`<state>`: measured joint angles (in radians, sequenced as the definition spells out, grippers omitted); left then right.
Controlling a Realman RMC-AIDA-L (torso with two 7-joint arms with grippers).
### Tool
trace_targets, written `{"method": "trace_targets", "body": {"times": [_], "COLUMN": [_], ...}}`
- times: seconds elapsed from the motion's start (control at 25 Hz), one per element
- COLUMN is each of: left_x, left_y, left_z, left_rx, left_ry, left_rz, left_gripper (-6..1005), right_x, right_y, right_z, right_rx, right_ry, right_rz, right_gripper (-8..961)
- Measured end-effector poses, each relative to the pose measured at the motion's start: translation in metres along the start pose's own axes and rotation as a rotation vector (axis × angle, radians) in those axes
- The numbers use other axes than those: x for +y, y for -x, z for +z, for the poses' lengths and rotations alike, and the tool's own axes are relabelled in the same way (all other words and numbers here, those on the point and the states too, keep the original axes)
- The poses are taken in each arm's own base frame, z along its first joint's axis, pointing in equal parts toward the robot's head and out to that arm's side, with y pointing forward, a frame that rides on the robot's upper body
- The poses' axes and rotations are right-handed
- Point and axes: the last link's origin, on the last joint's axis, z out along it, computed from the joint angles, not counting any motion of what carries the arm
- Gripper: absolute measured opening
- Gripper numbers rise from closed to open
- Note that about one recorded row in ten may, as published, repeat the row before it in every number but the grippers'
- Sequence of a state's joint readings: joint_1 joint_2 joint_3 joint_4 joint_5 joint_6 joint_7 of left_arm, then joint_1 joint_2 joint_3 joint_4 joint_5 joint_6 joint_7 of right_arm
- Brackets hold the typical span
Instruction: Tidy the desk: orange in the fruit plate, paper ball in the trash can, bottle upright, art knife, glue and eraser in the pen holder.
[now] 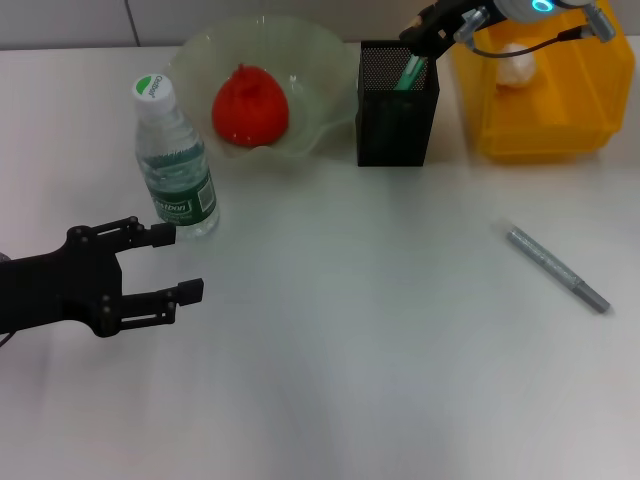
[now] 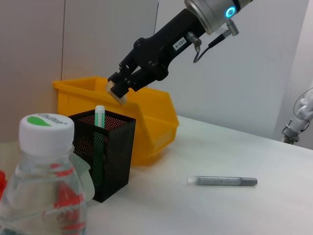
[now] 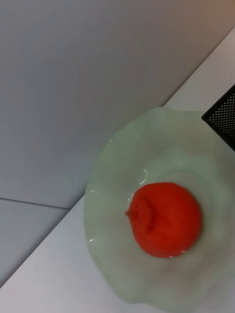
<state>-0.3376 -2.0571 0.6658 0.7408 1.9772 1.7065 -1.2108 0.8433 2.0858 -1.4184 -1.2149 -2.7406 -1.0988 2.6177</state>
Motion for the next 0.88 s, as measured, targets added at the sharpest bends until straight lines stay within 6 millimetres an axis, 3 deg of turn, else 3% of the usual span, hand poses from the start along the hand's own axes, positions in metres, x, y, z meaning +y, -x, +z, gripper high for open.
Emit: {"method": "trace_targets", "body": {"times": [0.48,0.72,0.88], "left_x": [-0.002,-0.002,-0.001], "left_y": [-0.001,-0.001,-0.001], "left_z": [0.000,0.000,0.000], "left_rx": [-0.001,-0.003,-0.001], "left_ry": [-0.002,-0.002,0.001], "left_rz": [0.001,0.000,0.000], "left_gripper": [801,801,801], "right_x": [0.005,0.015,0.021], "right_y": [-0.002,-0.002,-0.014], "right_z": [-0.006,-0.046,-0.066], "right_rx": [0.028,0.093,0.237], "right_ry": [0.026,0.062,0.076], "right_rz": [-0.010,-0.034,-0.031], "right_gripper": [329,341,358]}}
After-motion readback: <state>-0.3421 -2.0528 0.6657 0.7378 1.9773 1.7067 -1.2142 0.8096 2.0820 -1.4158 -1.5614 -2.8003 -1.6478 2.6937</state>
